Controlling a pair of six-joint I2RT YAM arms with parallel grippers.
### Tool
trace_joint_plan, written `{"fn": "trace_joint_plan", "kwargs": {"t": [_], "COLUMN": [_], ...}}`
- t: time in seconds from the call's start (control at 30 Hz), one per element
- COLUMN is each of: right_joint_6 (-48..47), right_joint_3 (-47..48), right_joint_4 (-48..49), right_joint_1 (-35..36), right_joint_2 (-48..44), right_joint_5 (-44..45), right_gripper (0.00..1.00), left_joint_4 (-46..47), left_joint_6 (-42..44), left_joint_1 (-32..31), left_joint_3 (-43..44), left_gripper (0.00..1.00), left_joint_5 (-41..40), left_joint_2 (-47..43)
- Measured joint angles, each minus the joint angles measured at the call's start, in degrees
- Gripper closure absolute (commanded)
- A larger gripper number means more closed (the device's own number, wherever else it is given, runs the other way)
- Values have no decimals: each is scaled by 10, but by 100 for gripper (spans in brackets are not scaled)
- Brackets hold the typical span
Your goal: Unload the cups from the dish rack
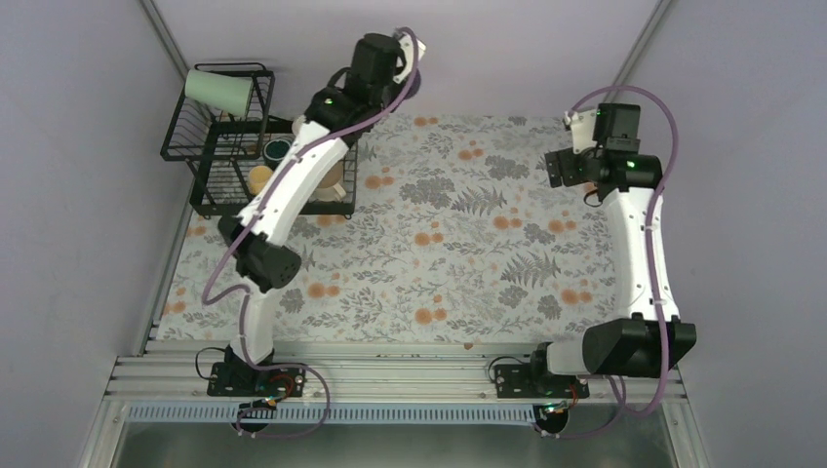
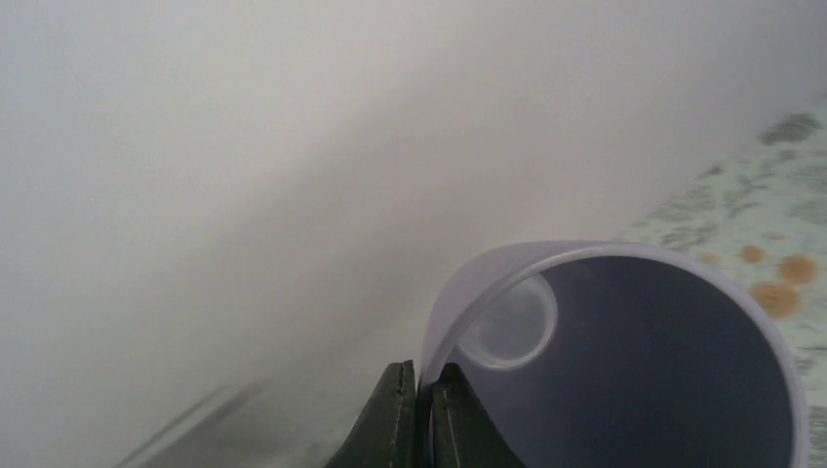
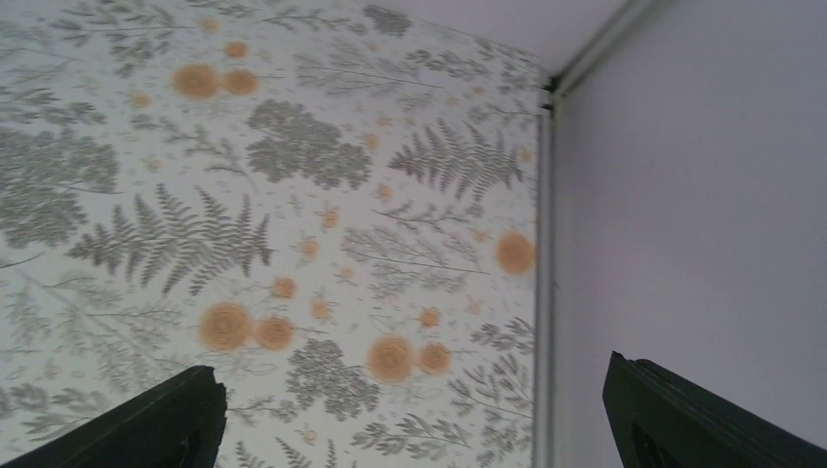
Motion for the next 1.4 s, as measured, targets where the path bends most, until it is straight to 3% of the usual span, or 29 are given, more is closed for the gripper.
{"fn": "trace_joint_plan", "kwargs": {"t": [0.1,0.4,0.6,0.8,1.27,1.4], "right_joint_6": [-2,-13,-22,-26,-35,-37], "right_joint_3": [0,-9,-18,-38,-71,-71], "right_joint_4": [0,-6,-10,-12,-21,-30], "right_joint_1": [-26,-71,-80,-82,-82,-82], "right_joint_2": [-11,-35,-35,-35,-35,-37], "right_joint_5": [9,12,4,-8,-41,-44], "right_gripper": [0,0,0,0,0,0], "left_joint_4": [21,34,24,-53,-126,-128], "left_joint_6": [-19,-52,-28,14,50,55], "left_joint_1": [3,-2,-10,-5,9,8], "left_joint_3": [24,45,75,75,41,41], "left_gripper": [97,97,98,98,97,80], "left_joint_5": [88,255,263,284,304,308], "left_joint_2": [76,170,217,256,259,261]}}
